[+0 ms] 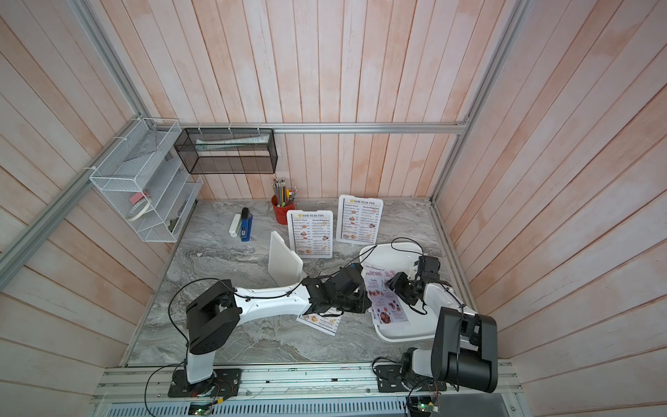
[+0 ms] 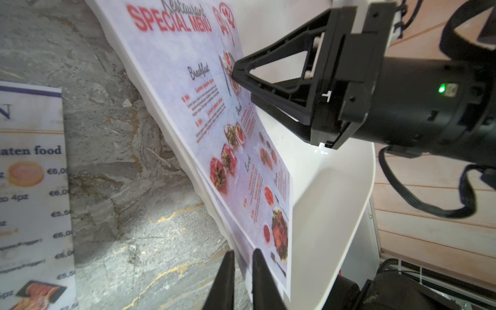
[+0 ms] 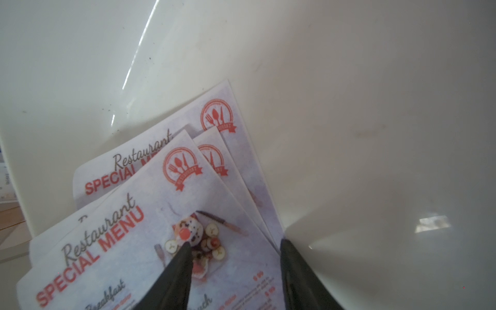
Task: Replace the menus in the menu holders
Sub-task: Pick up the menu from the storage box.
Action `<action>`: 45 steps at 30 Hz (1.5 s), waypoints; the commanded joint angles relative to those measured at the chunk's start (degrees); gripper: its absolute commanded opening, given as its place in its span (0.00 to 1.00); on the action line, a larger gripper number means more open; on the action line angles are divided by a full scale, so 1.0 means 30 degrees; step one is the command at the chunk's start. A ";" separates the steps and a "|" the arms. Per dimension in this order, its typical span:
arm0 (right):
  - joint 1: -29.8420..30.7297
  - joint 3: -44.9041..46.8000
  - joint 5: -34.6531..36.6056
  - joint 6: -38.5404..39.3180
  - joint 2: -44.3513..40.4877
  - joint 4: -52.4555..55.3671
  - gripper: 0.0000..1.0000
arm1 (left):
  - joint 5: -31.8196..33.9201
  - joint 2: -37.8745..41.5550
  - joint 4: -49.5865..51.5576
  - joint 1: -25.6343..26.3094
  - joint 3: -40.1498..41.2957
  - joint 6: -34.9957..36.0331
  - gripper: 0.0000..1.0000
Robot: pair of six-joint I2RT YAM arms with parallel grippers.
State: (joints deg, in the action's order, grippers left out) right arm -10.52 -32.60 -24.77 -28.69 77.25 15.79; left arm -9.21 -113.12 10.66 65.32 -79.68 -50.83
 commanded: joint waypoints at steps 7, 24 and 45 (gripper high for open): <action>0.0110 0.0384 0.0042 0.0211 0.0411 0.0493 0.54 | -0.0451 0.0025 -0.0537 0.0170 0.0547 -0.0225 0.18; 0.0130 0.0264 0.0133 0.0238 0.0455 0.0566 0.54 | -0.0255 0.0573 -0.0506 0.0181 0.0486 -0.0196 0.03; -0.0662 -0.1978 0.1110 0.1384 0.0097 0.2590 0.61 | 0.0377 0.1261 0.0088 0.0121 0.0032 0.0389 0.00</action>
State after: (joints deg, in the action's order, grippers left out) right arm -11.64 -36.21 -22.98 -26.24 77.52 20.62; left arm -9.47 -110.61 9.82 65.65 -78.74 -51.18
